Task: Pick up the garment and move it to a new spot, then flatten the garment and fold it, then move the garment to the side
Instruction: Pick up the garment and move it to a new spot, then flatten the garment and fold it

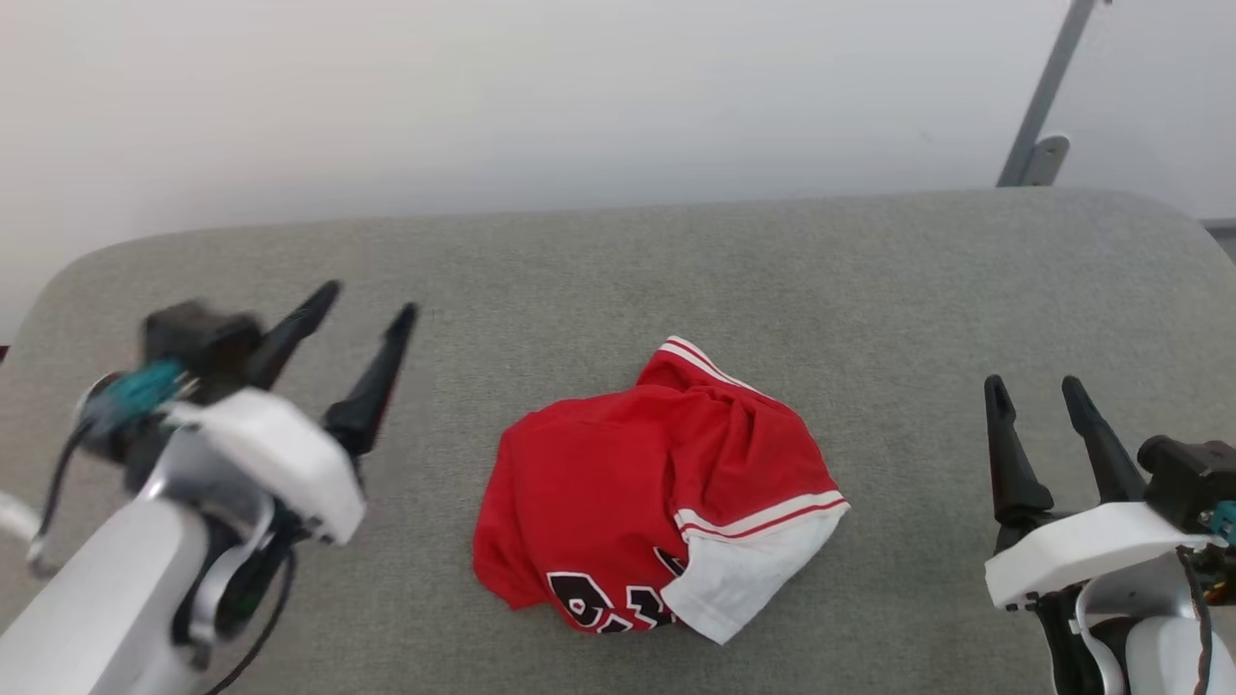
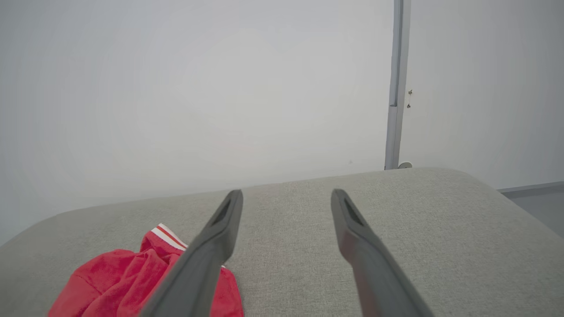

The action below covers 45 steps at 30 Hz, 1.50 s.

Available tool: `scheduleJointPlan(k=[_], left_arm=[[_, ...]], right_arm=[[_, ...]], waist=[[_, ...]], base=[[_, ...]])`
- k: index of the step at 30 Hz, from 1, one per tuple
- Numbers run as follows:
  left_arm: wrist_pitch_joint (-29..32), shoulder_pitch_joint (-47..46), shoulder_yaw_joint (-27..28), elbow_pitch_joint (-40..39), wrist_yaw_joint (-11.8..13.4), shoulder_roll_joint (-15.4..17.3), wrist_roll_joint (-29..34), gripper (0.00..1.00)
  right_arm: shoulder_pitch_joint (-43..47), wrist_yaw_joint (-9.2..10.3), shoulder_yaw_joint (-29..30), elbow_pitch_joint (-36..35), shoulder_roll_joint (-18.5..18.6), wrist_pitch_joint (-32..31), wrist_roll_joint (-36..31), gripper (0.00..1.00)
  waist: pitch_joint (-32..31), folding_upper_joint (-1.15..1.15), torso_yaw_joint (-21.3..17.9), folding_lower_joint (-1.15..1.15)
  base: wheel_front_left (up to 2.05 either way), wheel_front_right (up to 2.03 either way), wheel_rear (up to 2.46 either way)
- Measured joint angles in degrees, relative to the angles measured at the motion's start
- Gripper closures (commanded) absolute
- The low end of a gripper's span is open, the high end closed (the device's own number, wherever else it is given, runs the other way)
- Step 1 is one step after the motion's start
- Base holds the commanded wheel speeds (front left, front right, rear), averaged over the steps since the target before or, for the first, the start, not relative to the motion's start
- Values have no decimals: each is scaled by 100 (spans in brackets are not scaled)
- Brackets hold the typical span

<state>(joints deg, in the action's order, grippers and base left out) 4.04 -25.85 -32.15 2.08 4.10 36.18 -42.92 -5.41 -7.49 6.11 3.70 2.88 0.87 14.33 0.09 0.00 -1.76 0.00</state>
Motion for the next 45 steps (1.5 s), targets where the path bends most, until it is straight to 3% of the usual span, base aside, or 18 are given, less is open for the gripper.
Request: scheduleJointPlan(k=[4,10,18,24,34,40,45], left_arm=[[-659,616,339,-151,227,233,-16,0],[-1424,1523,678,-399,576,326,-51,0],[-1841,2398,1210,-466,772,292,-190,0],[-1894,2947,1562,-502,738,127,-113,0],[-1895,3258,2172,-420,333,-358,278,0],[-1895,3270,2304,-409,185,-493,438,0],[-1895,3272,2310,-408,129,-560,502,0]], right_arm=[[44,-1,-12,-60,62,-14,-86,0],[176,0,26,-81,198,-1,-147,0],[320,0,114,-87,260,14,-155,0],[424,0,169,-96,238,14,-155,0],[519,0,121,-83,179,-159,-121,0],[632,0,-331,-100,221,-757,90,0],[817,-1,-1026,-180,499,-1640,426,0]], waist=[[-68,0,113,0],[-141,0,272,0],[-205,0,434,0],[-242,0,527,0],[-282,0,660,0],[-273,0,735,0],[-208,0,807,0]], base=[[0,0,0],[0,0,0],[0,0,0],[0,0,0],[0,0,0],[0,0,0],[0,0,0]])
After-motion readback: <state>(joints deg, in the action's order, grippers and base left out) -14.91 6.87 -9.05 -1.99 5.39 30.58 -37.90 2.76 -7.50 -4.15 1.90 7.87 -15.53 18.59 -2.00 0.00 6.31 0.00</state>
